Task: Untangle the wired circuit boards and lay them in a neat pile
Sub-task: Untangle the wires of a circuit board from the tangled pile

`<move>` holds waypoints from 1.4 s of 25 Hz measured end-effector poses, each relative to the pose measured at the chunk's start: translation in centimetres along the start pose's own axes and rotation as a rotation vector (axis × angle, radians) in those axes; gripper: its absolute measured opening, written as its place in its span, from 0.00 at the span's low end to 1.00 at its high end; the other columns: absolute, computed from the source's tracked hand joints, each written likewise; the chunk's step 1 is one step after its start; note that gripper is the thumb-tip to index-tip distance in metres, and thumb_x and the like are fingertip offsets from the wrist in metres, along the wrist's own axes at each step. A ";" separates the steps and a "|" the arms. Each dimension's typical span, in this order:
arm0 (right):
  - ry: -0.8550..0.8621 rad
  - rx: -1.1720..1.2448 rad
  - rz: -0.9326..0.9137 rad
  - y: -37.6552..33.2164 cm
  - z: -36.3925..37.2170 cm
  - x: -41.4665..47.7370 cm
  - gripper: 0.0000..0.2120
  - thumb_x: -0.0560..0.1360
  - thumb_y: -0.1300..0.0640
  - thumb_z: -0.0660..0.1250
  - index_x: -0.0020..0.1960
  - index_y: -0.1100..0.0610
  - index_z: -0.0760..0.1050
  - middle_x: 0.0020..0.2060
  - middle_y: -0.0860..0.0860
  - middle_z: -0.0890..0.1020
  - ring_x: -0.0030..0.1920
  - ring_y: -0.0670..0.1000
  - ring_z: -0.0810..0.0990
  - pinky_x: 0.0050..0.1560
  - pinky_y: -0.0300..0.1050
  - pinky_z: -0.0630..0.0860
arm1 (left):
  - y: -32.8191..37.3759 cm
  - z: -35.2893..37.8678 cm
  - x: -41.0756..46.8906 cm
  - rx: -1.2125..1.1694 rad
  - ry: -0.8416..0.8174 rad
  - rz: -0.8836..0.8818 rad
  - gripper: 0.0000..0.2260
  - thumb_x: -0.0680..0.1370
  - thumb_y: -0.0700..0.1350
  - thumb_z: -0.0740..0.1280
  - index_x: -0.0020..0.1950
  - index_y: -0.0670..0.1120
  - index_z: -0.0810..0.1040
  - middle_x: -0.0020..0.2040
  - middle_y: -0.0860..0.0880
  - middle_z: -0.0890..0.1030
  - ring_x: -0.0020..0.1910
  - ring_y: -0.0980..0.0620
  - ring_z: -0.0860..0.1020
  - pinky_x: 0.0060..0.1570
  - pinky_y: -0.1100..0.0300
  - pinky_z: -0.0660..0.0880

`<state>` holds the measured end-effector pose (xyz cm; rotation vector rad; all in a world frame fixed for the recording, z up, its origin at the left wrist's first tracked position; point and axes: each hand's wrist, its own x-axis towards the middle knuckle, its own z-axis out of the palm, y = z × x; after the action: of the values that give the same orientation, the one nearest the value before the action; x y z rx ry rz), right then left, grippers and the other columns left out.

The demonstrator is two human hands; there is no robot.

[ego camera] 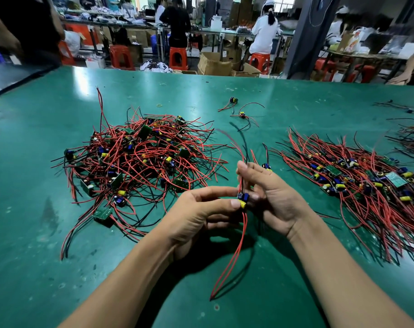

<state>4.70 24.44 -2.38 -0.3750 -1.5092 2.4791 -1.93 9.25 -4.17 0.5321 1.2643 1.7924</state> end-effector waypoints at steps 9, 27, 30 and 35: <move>0.114 -0.015 -0.071 0.2 0.3 0.4 0.09 0.66 0.54 0.74 0.39 0.56 0.75 0.30 0.50 0.78 0.26 0.45 0.75 0.29 0.36 0.76 | -0.2 -0.2 0.2 -0.010 0.102 0.073 0.05 0.66 0.41 0.76 0.39 0.49 0.83 0.42 0.41 0.84 0.40 0.43 0.85 0.37 0.58 0.81; -0.094 -0.282 -0.004 1.2 -1.0 0.4 0.09 0.64 0.55 0.81 0.42 0.56 0.84 0.38 0.53 0.83 0.37 0.48 0.81 0.39 0.39 0.79 | -0.7 0.3 0.2 0.147 0.195 0.132 0.07 0.79 0.37 0.66 0.45 0.41 0.83 0.38 0.43 0.83 0.29 0.54 0.78 0.28 0.66 0.74; 0.003 -0.227 -0.053 1.8 -0.1 0.6 0.08 0.61 0.56 0.80 0.38 0.56 0.83 0.33 0.50 0.81 0.31 0.46 0.79 0.32 0.36 0.75 | -0.5 0.2 0.2 0.132 0.237 0.143 0.07 0.79 0.37 0.66 0.43 0.41 0.83 0.37 0.42 0.83 0.29 0.53 0.78 0.27 0.66 0.73; 0.196 -0.167 -0.169 2.2 0.6 1.0 0.10 0.64 0.59 0.77 0.39 0.57 0.77 0.28 0.47 0.77 0.24 0.44 0.69 0.26 0.35 0.68 | -0.2 0.3 0.2 0.134 0.227 0.110 0.07 0.78 0.37 0.66 0.42 0.41 0.81 0.36 0.41 0.83 0.31 0.49 0.79 0.28 0.64 0.75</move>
<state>3.49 23.23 -4.18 -0.4817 -1.5991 2.1278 -1.73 9.64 -4.22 0.4910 1.5457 1.9103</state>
